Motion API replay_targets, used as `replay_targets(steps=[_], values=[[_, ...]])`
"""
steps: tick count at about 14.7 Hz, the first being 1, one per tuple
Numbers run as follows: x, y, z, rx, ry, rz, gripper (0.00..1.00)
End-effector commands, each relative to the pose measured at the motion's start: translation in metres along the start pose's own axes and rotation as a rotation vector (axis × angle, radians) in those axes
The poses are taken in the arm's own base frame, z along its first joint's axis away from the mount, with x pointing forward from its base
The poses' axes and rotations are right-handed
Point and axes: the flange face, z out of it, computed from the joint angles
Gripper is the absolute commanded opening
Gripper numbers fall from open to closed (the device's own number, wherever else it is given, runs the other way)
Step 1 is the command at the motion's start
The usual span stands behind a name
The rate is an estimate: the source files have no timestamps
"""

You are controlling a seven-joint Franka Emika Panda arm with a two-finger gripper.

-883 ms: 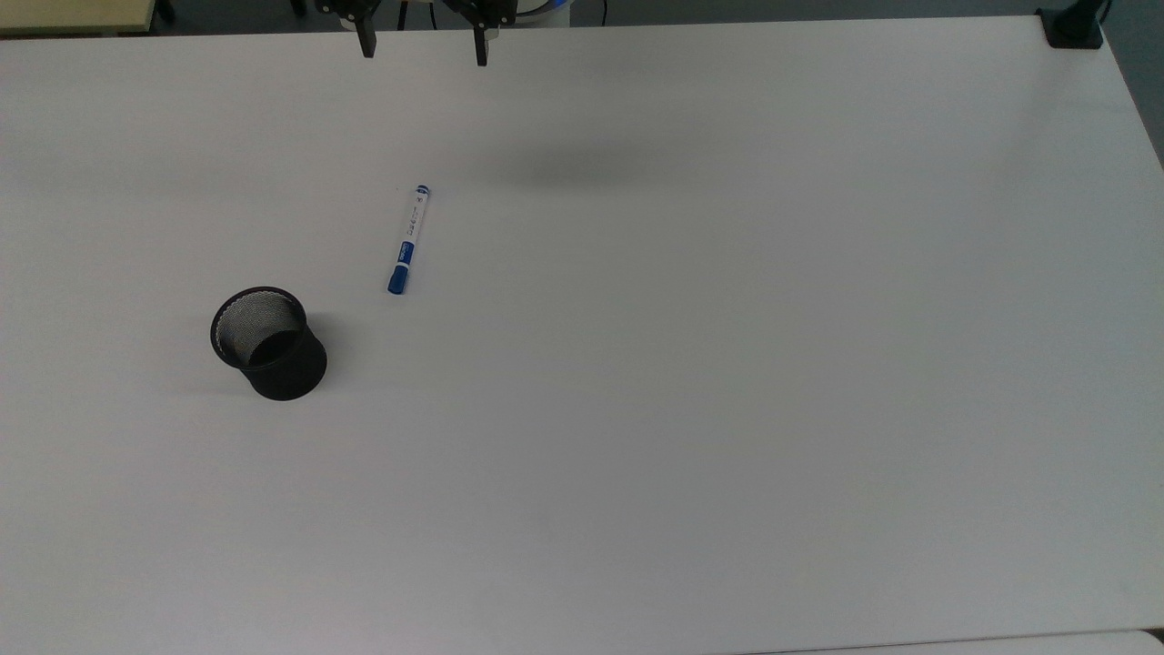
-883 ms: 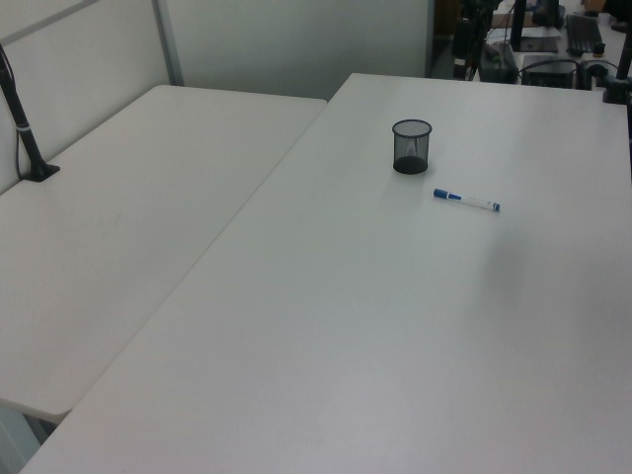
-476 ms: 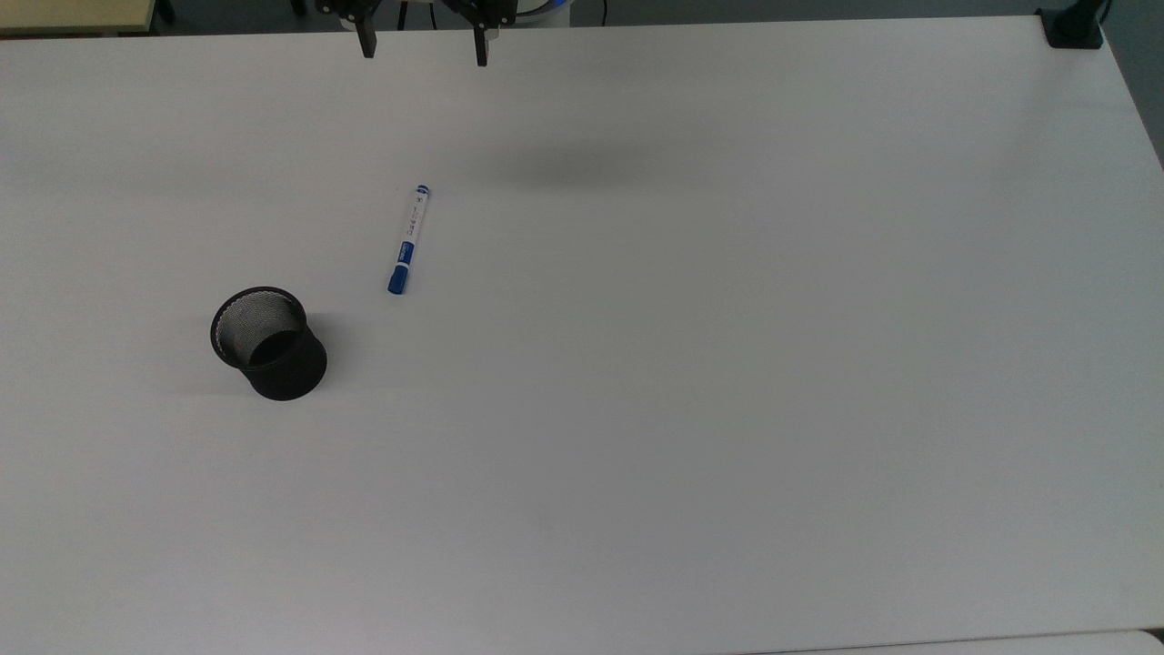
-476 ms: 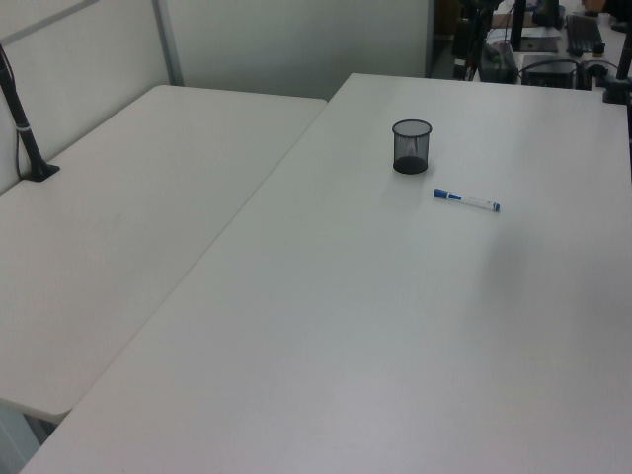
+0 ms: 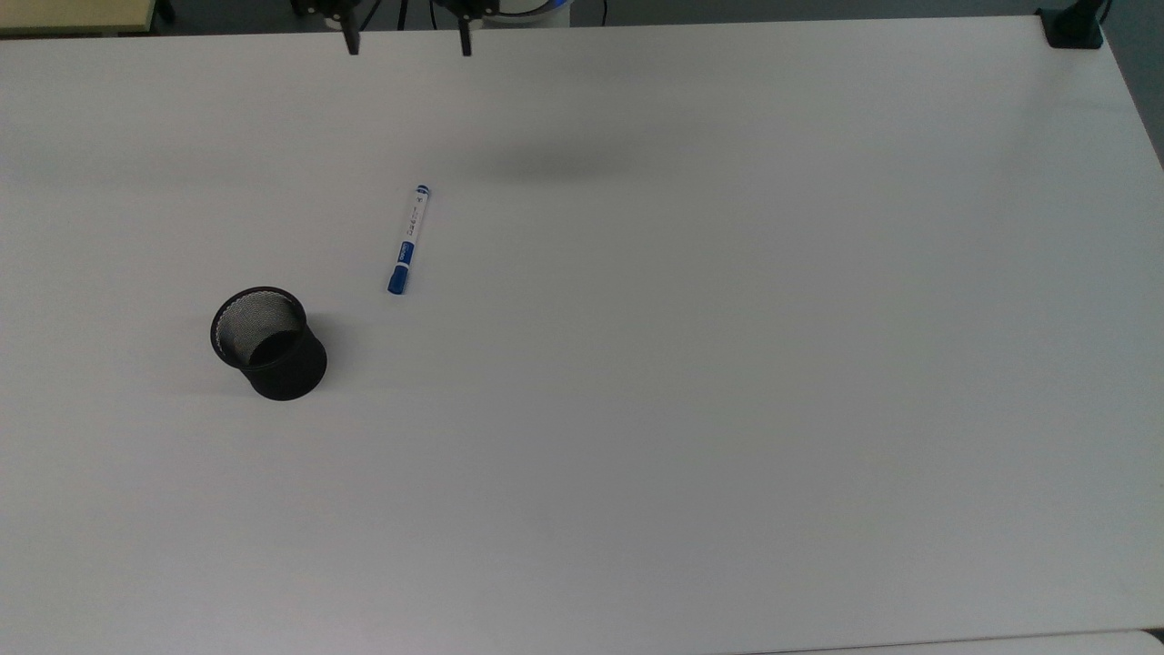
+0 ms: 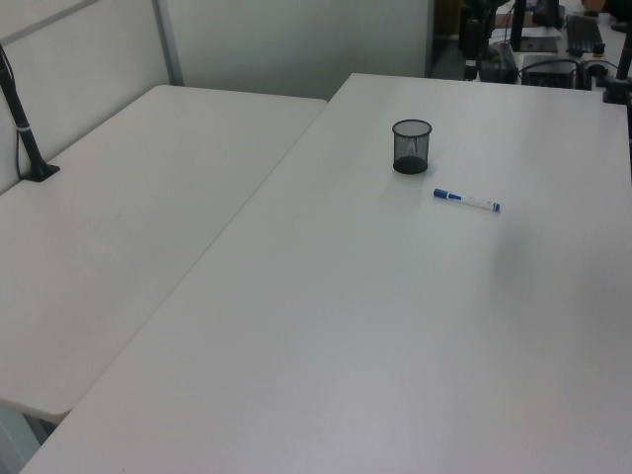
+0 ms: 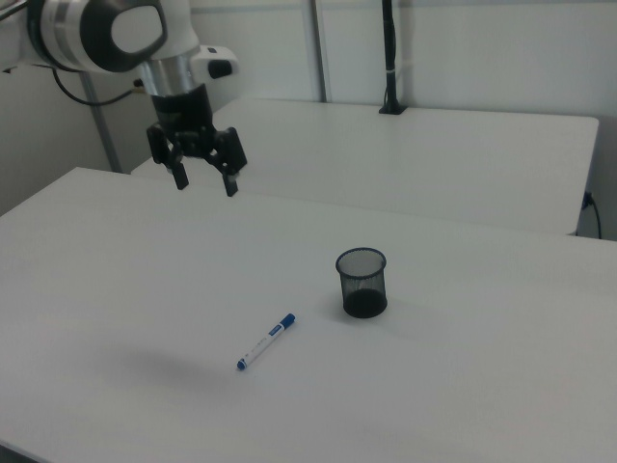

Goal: Insert the marker
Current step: 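Move the open gripper from rest toward the blue-capped marker, then lower the gripper over the marker and close on its body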

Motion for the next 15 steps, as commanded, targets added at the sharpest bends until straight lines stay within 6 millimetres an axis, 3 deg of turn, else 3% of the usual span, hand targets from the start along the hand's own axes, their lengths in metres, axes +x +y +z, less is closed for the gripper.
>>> replay_targets(steps=[1,4,8,13,15], values=[[-0.013,0.037,0.033,-0.032,-0.073,-0.150,1.00],[-0.010,0.044,0.071,-0.091,-0.073,-0.154,1.00],[-0.003,0.050,0.155,-0.097,-0.039,-0.004,1.00],[0.015,0.048,0.230,-0.101,0.018,0.139,1.00],[0.018,0.054,0.252,-0.100,0.014,0.174,0.91]])
